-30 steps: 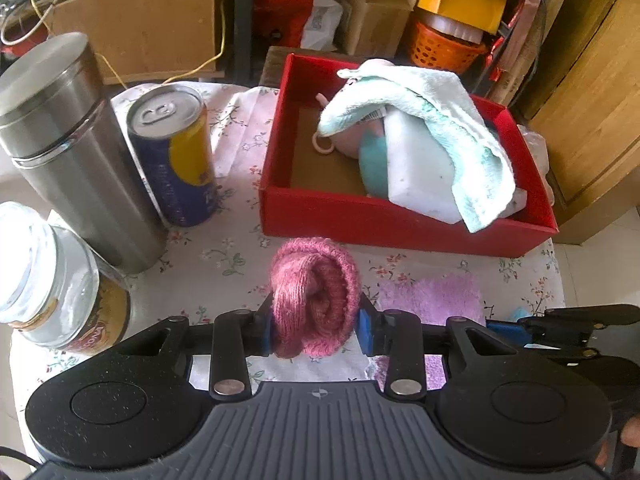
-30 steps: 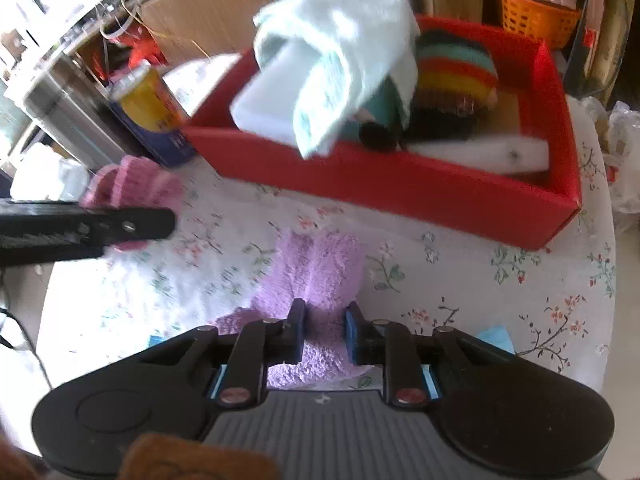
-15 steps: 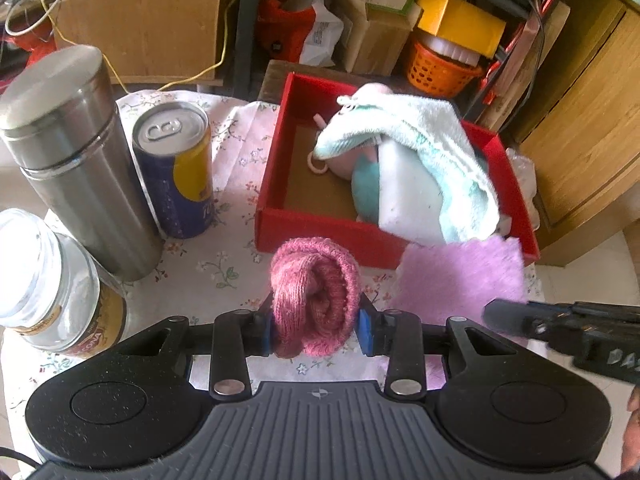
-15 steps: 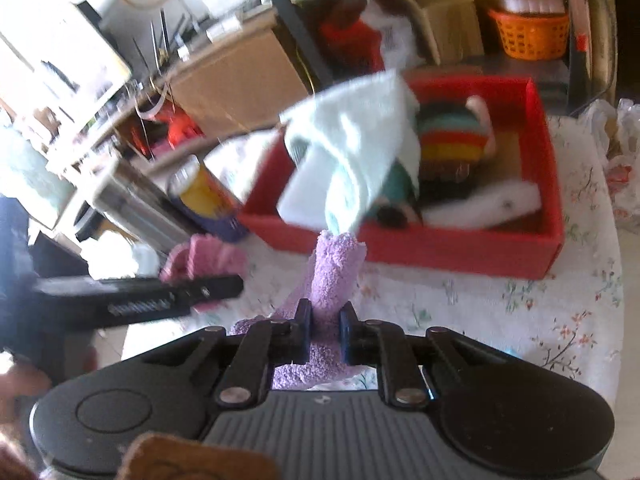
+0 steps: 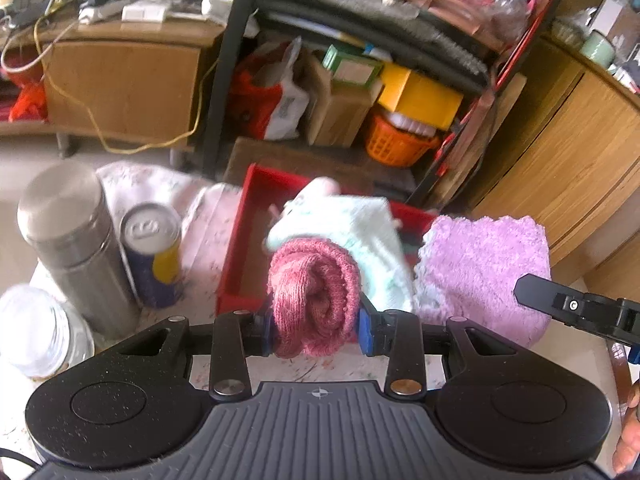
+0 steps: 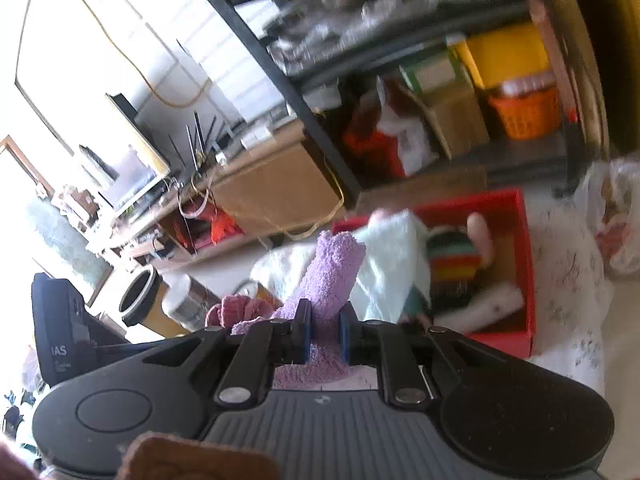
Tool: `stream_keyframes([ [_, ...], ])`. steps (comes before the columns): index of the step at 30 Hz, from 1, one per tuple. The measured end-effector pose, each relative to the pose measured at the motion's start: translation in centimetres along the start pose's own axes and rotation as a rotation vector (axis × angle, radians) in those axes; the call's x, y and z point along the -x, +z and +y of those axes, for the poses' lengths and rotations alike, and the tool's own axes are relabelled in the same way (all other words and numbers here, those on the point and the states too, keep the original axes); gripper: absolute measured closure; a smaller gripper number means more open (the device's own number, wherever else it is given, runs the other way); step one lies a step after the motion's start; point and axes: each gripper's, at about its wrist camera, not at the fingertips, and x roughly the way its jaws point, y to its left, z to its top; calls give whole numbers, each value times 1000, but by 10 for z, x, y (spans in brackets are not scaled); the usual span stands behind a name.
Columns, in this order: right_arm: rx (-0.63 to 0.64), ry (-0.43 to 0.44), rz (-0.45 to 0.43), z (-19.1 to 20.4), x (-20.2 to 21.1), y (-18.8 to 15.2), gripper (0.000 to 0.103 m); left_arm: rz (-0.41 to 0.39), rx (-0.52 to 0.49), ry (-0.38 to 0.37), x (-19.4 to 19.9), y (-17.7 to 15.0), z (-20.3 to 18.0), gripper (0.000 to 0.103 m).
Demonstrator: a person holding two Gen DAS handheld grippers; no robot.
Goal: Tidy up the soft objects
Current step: 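Lift the pink sock with the left gripper while the right gripper lifts the purple cloth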
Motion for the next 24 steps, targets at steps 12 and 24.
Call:
stream_keyframes([
  [12, -18, -9, -194, 4, 49, 21, 103, -121, -18, -44, 35, 17, -27, 64],
  [24, -44, -12, -318, 3, 61, 44, 103, -186, -45, -30, 31, 39, -46, 64],
])
